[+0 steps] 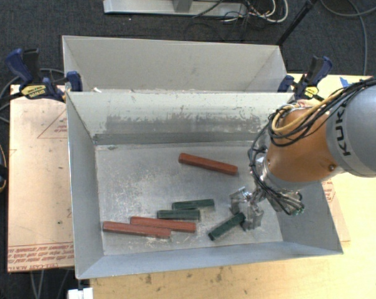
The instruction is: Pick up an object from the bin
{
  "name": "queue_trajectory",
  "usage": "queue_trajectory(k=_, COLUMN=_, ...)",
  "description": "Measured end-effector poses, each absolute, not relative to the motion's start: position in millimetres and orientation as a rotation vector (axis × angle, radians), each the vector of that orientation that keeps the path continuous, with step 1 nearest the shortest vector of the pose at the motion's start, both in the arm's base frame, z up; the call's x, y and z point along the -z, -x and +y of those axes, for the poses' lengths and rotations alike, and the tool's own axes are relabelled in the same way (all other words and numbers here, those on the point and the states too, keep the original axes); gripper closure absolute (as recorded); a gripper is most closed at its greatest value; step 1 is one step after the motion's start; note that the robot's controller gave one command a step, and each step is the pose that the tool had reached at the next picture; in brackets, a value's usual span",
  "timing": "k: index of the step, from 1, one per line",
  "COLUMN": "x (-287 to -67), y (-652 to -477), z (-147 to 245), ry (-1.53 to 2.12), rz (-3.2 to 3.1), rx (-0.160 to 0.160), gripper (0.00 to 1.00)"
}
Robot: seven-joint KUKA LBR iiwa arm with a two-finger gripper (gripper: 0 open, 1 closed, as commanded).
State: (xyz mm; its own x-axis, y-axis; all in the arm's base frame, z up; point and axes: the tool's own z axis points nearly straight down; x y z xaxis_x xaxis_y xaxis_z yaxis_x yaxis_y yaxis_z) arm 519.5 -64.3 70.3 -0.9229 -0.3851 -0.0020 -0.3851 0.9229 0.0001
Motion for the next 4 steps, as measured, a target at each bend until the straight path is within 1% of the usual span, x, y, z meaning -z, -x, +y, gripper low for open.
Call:
queue_trajectory(k=1, x=-70, y=-519.3, z=-64, ry=0.617, rz=3.079, rx=-0.001, gripper=0.00)
queue_trajectory(k=2, x=-72, y=-496.9, z=-44, ry=0.576, rz=3.074, rx=0.002, gripper=0.00)
queue_trajectory(k=3, x=-70, y=-494.4, z=-45, ry=0.576, rz=3.085, rx=-0.001, gripper=1.00)
queue_trajectory(k=4, x=-223, y=-499.9, z=-45, ry=0.794, rz=3.028, rx=0.005, gripper=1.00)
